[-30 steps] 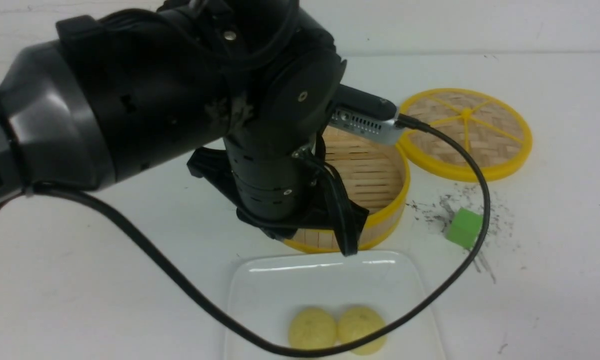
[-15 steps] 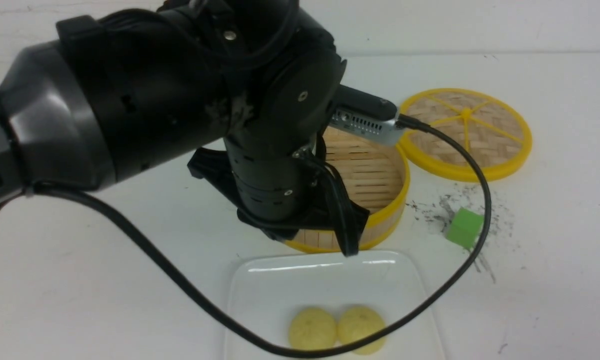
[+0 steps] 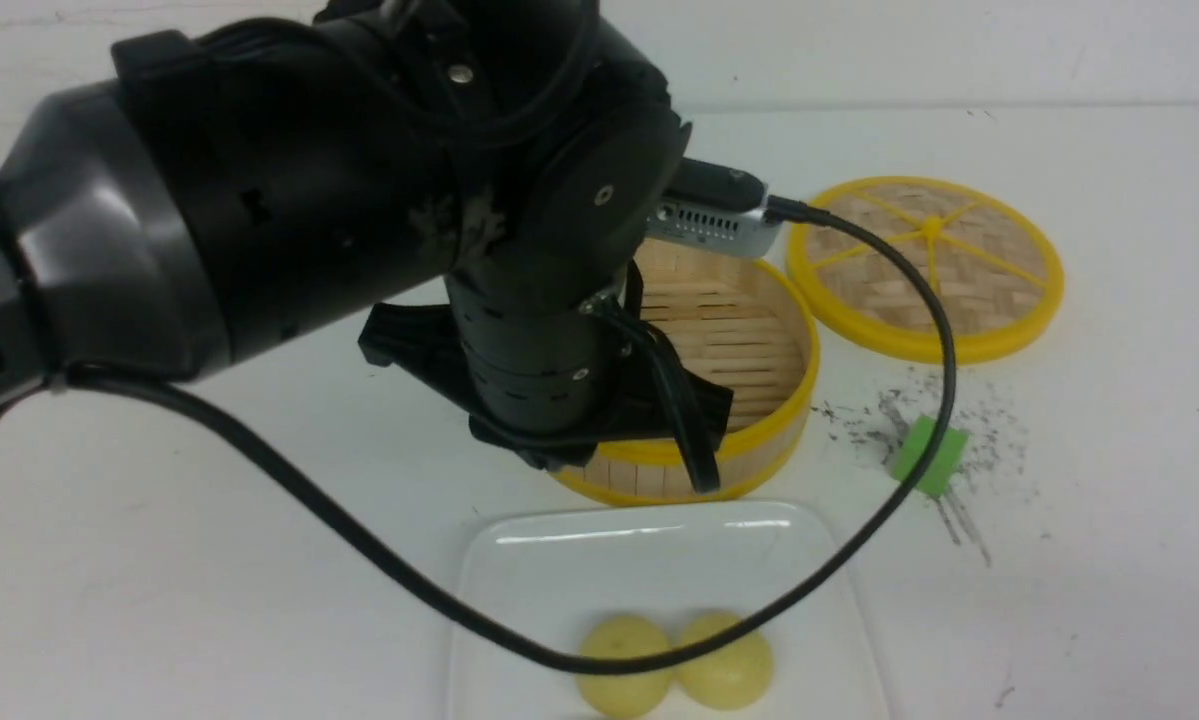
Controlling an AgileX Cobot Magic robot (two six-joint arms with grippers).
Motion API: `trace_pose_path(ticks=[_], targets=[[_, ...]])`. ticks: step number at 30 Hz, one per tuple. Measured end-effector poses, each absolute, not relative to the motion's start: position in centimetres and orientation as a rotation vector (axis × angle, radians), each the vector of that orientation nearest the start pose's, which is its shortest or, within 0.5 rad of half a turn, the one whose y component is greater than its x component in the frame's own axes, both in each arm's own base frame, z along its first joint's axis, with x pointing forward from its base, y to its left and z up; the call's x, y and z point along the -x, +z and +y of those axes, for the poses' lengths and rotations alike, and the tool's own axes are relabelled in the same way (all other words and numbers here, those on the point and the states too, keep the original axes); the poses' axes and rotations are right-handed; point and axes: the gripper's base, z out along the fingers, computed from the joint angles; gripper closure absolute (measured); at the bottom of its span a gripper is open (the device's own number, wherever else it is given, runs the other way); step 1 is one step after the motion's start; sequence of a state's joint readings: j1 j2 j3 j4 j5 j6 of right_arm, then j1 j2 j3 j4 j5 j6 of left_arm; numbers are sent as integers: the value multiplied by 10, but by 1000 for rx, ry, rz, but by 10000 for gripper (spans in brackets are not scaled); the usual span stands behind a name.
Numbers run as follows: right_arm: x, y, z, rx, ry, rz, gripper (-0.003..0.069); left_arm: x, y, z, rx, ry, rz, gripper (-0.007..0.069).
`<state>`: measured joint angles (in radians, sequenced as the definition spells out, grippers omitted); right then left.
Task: Put the steamed buns into the plate on the white tablecloth.
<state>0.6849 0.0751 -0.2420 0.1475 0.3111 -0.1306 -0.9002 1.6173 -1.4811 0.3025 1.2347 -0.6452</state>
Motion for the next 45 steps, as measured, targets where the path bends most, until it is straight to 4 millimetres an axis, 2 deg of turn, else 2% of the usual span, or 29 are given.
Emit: trace_pose_path(ticks=[4,9,14,18,21,23,26,27,28,29,30,31,33,41,45], targets=[[-36,262,34,581,569,1550,641,-226,330,-241,-429,39,2682,601],[-35,250,33,532,569,1562,636,-230,332,-243,-389,8,2635,597],[-44,216,26,312,450,1662,631,-234,335,-250,-404,-82,2565,596],[-50,191,20,206,320,1736,629,-235,340,-251,-464,-86,2534,595],[-52,181,16,172,237,1771,628,-233,349,-249,-486,-102,2505,595],[-53,177,11,152,141,1810,624,-233,367,-239,-528,-122,2449,595],[-52,174,9,146,87,1841,622,-235,377,-227,-547,-122,2430,595],[-52,173,8,144,64,1855,620,-238,381,-217,-549,-110,2433,595],[-52,172,6,138,37,1862,617,-244,385,-196,-533,-70,2466,595],[-52,172,6,136,31,1863,616,-245,386,-194,-523,-73,2467,595],[-52,172,5,128,13,1864,615,-248,387,-181,-514,-48,2500,595],[-52,172,5,126,12,1864,614,-250,387,-178,-510,-42,2510,595],[-52,172,4,120,2,1866,612,-254,389,-157,-483,-17,2555,594],[-52,172,4,120,-3,1866,599,-255,402,-124,-498,21,2528,594],[-52,172,4,120,-3,1866,593,-250,398,-116,-483,34,2543,594]])
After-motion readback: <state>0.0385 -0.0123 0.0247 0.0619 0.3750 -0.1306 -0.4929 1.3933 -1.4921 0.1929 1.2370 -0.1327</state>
